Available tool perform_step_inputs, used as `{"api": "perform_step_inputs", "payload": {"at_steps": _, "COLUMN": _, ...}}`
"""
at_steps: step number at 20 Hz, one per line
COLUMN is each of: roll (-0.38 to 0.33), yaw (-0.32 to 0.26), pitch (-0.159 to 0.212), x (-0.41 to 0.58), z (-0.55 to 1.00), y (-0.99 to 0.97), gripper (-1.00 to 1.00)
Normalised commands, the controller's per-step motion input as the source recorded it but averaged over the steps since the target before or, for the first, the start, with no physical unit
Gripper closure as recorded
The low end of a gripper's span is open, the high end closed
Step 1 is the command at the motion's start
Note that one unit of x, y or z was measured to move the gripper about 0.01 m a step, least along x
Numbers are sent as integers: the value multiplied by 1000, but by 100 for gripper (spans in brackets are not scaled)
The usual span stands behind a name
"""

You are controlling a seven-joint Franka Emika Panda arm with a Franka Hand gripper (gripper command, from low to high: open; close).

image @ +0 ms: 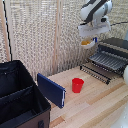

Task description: Gently stretch your hand towards the oven tray's handle, obtaining a firm grip, and draw it cautiously out of the oven. Transition your grip to the hot dog bowl, gingerly seizing the edge, and elevate it from the surface. Hover the bowl over the tray, delicately lower it, and temper your grip, establishing the bowl's equilibrium.

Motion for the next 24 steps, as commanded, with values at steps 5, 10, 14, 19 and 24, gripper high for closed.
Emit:
{"api": "perform_step_inputs", "payload": {"at_steps": 5, "roll": 11, "yaw": -227, "pitch": -81, "x": -85, "z": 0, "y": -555, "gripper": 100}}
{"api": "perform_step_inputs", "payload": {"at_steps": 10, "roll": 20, "yaw": -188, "pitch": -20, "x": -210, "z": -117, "y": -649, "gripper": 100}}
{"api": "perform_step_inputs", "payload": {"at_steps": 14, "roll": 9, "yaw": -114, "pitch": -1, "x": -176, "z": -234, "y": -511, "gripper": 100}}
{"api": "perform_step_inputs", "payload": {"at_steps": 19, "roll": 0, "yaw": -40, "pitch": 0, "x": -110, "z": -369, "y": -206, "gripper": 100}}
{"api": "perform_step_inputs", "payload": {"at_steps": 24, "roll": 3, "yaw": 0, "pitch": -2, "x": 10, "z": -191, "y": -29, "gripper": 100}}
